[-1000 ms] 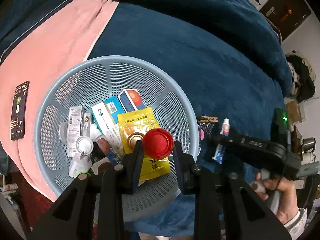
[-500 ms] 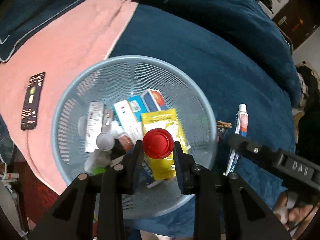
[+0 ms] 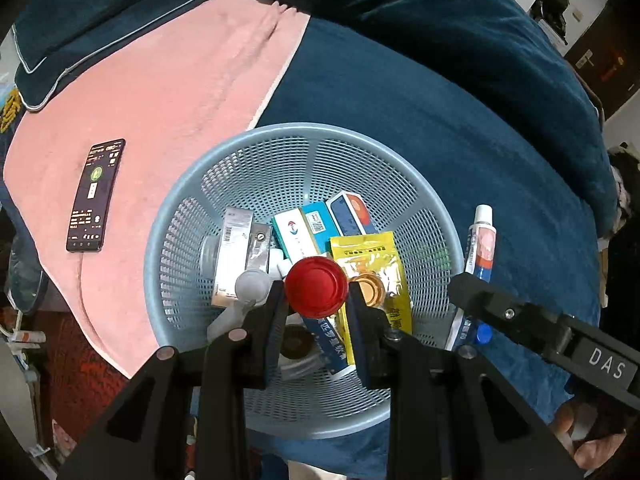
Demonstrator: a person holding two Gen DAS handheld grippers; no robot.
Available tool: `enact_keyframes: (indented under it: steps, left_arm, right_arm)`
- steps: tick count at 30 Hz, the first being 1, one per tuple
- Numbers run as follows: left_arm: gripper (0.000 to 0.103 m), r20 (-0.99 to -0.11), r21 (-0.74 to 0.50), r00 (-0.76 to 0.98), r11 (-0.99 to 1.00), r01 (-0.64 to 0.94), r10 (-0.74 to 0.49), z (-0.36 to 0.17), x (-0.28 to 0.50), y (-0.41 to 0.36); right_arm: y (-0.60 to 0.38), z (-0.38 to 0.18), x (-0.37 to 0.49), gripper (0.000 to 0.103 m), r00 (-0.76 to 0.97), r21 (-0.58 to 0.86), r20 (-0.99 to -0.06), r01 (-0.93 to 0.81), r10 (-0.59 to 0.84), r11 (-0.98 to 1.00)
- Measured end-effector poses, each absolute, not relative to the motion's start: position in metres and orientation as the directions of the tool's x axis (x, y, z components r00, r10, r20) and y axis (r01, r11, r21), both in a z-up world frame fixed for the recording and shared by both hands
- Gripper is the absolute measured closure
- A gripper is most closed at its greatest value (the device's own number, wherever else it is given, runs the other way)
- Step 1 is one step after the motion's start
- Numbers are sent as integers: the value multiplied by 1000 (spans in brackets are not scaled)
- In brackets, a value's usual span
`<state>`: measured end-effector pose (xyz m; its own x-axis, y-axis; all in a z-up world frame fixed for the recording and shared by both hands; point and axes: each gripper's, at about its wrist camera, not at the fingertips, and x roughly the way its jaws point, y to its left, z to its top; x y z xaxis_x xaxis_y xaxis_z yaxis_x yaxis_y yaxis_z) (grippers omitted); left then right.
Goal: Organize objects
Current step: 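Lower the toothpaste tube into the basket and open the right tool while the left tool releases the red cap, then move both open tools from the basket back over the remaining caps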
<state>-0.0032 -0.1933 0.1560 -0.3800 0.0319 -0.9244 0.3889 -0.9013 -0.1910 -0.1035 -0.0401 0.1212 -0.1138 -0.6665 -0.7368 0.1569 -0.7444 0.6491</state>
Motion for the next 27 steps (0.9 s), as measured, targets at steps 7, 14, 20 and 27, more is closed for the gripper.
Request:
enact_keyframes:
  steps: [7, 14, 20, 27]
  left_arm:
    - [73, -925, -186, -380, -900, 394, 26, 158, -2, -195]
    - [1, -942, -54, -319, -888, 456, -107, 154, -2, -196]
    - [1, -944, -24, -302, -885, 465, -133, 151, -2, -199]
    - [1, -943, -19, -304, -885, 464, -139, 151, -1, -199]
  right_arm:
    - [-46, 122, -103, 83, -103, 634, -748, 179, -655, -752]
    - [-42, 125, -104, 17, -133, 566, -797, 176, -589, -805]
    - [-27, 121, -106, 2, -147, 562, -806, 116, -574, -819]
    - [-27, 121, -106, 0, -157, 513, -834, 133, -529, -848]
